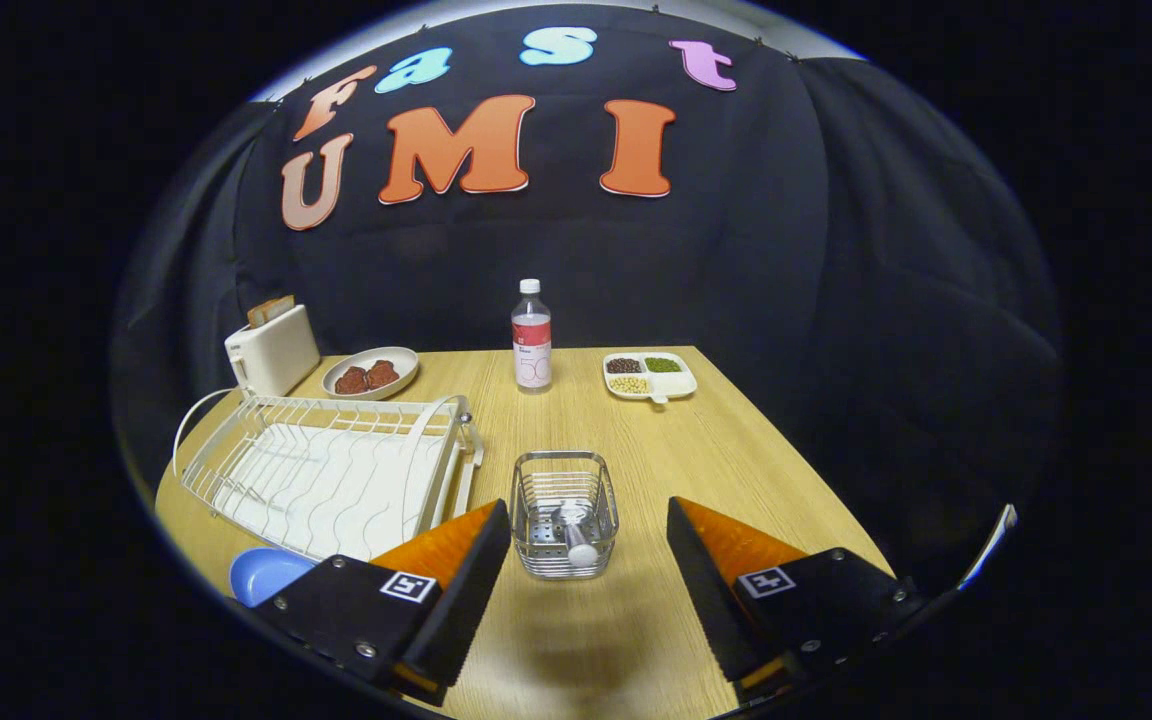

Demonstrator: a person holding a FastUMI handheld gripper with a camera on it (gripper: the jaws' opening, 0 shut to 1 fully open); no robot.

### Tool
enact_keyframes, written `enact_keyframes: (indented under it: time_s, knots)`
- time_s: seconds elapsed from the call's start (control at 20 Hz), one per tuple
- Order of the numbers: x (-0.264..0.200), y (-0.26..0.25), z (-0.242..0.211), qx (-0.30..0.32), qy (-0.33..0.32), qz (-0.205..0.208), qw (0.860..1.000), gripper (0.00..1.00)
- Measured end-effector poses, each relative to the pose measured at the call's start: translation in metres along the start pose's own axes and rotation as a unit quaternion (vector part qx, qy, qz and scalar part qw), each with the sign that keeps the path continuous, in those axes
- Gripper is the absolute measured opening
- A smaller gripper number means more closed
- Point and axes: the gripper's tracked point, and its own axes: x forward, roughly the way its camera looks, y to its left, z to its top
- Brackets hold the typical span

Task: Take the plate from the dish rack, then take the spoon from the basket and place it into the plate.

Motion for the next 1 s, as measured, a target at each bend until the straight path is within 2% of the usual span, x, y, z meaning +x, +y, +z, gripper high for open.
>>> enact_keyframes:
  time_s: [0.15,0.2,0.3,0.35,0.4,0.45,0.5,0.8,1.0]
  knots:
    - [0.01,0.005,-0.003,0.006,-0.001,0.036,0.999,0.73]
    - [0.013,0.005,-0.005,0.005,0.001,0.044,0.999,0.61]
    - [0.019,0.005,-0.013,0.002,0.008,0.059,0.998,0.46]
    - [0.021,0.006,-0.013,0.004,0.009,0.066,0.998,0.42]
    - [0.024,0.008,-0.014,0.005,0.011,0.072,0.997,0.33]
    - [0.025,0.008,-0.015,0.005,0.012,0.074,0.997,0.28]
    - [0.026,0.008,-0.014,0.004,0.008,0.078,0.997,0.17]
    - [0.029,-0.006,-0.011,0.002,-0.002,0.071,0.998,0.07]
    - [0.028,-0.007,-0.006,0.009,-0.01,0.071,0.997,0.07]
